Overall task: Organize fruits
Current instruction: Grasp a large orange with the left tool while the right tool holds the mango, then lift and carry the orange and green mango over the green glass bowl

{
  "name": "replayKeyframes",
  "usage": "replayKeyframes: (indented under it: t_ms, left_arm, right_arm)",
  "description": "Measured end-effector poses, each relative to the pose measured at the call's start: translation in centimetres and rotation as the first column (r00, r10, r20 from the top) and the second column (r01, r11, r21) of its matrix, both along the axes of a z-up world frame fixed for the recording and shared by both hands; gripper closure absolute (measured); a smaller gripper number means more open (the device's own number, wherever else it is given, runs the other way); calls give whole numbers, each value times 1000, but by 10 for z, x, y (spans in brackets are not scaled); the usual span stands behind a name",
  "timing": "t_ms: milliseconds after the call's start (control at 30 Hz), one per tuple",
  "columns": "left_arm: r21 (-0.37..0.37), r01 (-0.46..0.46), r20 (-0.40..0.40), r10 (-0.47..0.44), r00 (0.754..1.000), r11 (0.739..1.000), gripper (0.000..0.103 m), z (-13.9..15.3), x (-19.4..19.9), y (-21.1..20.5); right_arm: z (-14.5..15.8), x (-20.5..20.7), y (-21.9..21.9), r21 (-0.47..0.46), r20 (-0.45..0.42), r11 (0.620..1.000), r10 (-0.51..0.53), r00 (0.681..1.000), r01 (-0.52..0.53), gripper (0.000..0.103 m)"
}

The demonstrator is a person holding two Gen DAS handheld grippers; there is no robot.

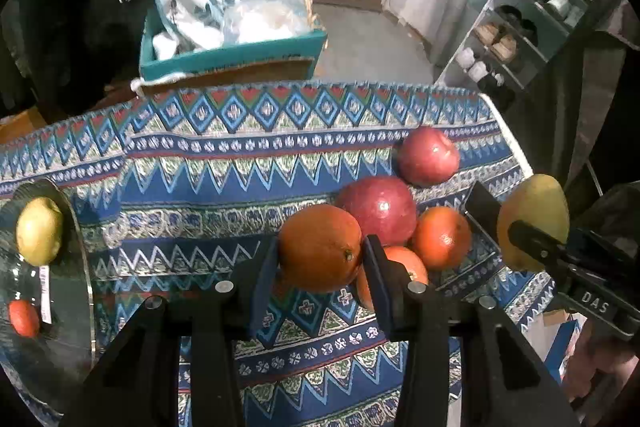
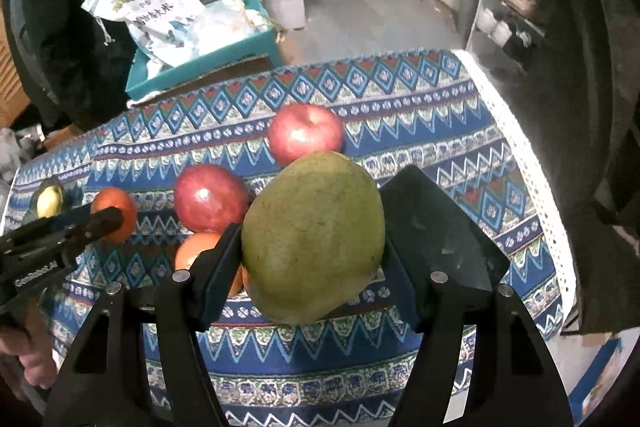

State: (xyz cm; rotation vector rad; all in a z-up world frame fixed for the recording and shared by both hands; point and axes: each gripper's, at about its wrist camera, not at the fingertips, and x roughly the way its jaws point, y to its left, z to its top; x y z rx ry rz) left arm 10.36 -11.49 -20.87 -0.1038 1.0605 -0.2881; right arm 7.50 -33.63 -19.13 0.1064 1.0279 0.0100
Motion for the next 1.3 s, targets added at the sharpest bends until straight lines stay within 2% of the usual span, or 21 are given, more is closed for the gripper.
replayKeyframes:
  t_ms: [433,733,1300]
  left_arm:
    - [9,-2,148,0,989,1000,59,63,-25,8]
    - [-20,-19,223,23,974,1000,59,99,-41,24]
    - [-70,-73,292,91,952,995,59,134,-59,66]
  right_arm:
    - [50,-11,16,-22,124,999,33,992,-30,35]
    - [84,-21,32,-15,205,998,65,977,-63,35]
    - [127,-32,75,-4,311,989,142,940,-148,35]
